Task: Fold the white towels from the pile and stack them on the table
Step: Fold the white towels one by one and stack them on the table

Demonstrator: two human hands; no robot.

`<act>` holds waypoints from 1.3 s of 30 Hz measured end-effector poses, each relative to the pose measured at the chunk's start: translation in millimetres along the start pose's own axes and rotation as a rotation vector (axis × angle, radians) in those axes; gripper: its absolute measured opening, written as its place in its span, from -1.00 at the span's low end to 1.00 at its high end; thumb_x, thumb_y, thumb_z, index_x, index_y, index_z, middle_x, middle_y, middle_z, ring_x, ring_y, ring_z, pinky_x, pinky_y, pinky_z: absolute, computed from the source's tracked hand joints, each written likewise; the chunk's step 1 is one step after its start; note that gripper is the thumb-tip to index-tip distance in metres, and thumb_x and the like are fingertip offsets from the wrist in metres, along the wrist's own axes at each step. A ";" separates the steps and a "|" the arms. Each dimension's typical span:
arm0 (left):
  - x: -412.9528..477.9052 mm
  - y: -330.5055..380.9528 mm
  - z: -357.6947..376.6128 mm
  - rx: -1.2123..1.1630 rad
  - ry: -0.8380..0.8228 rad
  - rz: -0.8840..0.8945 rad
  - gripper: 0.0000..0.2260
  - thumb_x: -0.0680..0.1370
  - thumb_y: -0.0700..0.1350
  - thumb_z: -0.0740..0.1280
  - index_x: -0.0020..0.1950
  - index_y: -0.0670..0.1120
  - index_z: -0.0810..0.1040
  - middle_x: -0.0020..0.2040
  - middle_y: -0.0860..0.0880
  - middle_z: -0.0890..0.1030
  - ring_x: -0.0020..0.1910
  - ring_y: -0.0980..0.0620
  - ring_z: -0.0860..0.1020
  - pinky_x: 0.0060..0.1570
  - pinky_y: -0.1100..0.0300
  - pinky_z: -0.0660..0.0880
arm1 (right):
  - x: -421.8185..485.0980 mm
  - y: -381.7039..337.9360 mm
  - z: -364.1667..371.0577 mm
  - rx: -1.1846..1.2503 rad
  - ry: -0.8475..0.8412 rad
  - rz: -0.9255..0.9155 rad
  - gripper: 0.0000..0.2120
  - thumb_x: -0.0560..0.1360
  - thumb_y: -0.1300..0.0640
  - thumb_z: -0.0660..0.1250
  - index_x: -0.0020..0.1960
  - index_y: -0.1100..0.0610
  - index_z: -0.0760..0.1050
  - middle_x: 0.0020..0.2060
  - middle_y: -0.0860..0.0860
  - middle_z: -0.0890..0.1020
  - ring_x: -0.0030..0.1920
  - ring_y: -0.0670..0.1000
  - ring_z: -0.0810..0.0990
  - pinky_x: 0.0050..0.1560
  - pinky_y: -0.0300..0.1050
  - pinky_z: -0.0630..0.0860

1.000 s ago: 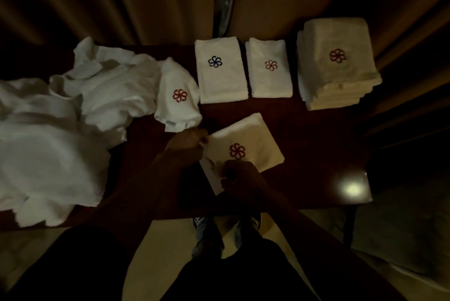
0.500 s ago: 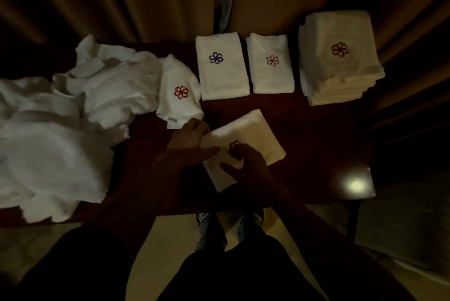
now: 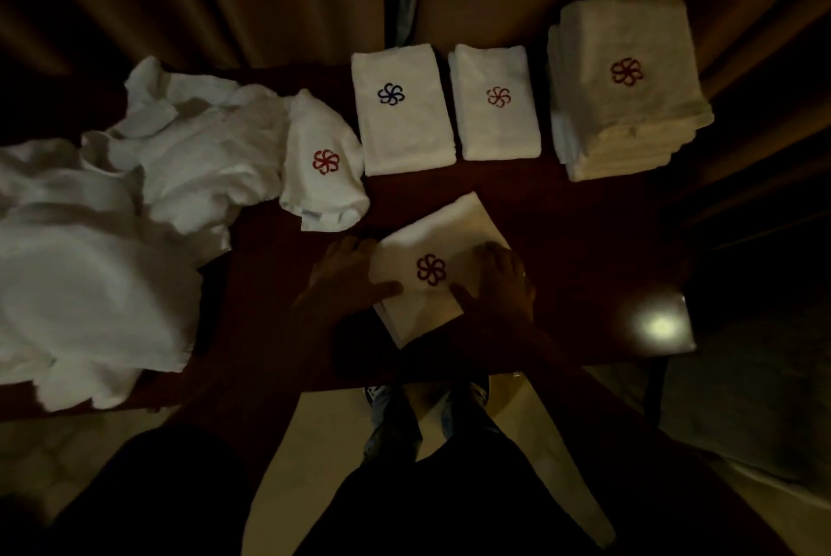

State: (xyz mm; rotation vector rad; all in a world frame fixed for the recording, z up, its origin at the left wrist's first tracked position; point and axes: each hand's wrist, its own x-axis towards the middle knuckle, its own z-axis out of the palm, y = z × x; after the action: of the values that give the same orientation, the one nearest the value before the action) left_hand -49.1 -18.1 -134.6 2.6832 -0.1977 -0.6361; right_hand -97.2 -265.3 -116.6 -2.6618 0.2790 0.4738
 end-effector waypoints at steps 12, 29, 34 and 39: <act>9.9 11.2 5.9 -0.166 -0.189 -0.189 0.15 0.12 0.60 0.34 0.57 0.06 0.17 0.53 -0.09 0.28 0.46 -0.12 0.31 0.37 -0.10 0.37 | 15.7 10.1 21.9 0.576 -0.086 0.684 -0.24 0.43 -0.26 0.40 0.46 0.16 0.32 0.22 0.13 0.57 0.17 0.19 0.60 0.14 0.14 0.60; 4.0 20.0 -3.8 -0.531 -0.245 -0.285 -0.28 0.43 0.00 0.55 0.49 -0.19 0.34 0.43 -0.16 0.41 0.36 -0.15 0.44 0.19 0.03 0.50 | -7.6 -17.6 19.1 1.170 -0.006 0.534 -0.64 0.46 0.33 0.47 0.23 0.32 0.51 0.03 0.13 0.63 0.06 0.19 0.62 -0.01 0.13 0.61; 2.8 26.6 -17.0 -0.695 -0.158 -0.209 -0.46 0.41 -0.13 0.57 0.34 -0.19 0.50 0.20 -0.08 0.57 0.13 -0.02 0.54 -0.08 0.20 0.53 | -7.6 -23.8 4.3 1.091 0.095 0.440 -0.49 0.47 0.18 0.50 0.34 0.20 0.40 0.15 0.06 0.58 0.10 0.09 0.59 -0.11 0.01 0.61; 12.6 38.3 -37.7 -0.851 -0.143 -0.147 -0.45 0.36 -0.15 0.61 0.30 -0.12 0.51 0.11 0.00 0.64 0.03 0.08 0.62 -0.10 0.20 0.61 | 1.7 -27.4 -27.7 1.000 0.187 0.330 -0.51 0.48 0.14 0.50 0.33 0.15 0.40 0.12 0.02 0.55 0.09 0.06 0.56 -0.10 -0.05 0.55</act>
State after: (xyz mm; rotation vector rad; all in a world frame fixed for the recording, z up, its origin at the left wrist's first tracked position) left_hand -22.5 -43.8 -93.6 1.8427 0.2001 -0.7440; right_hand -80.5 -253.2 -83.4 -1.6751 0.7809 0.1074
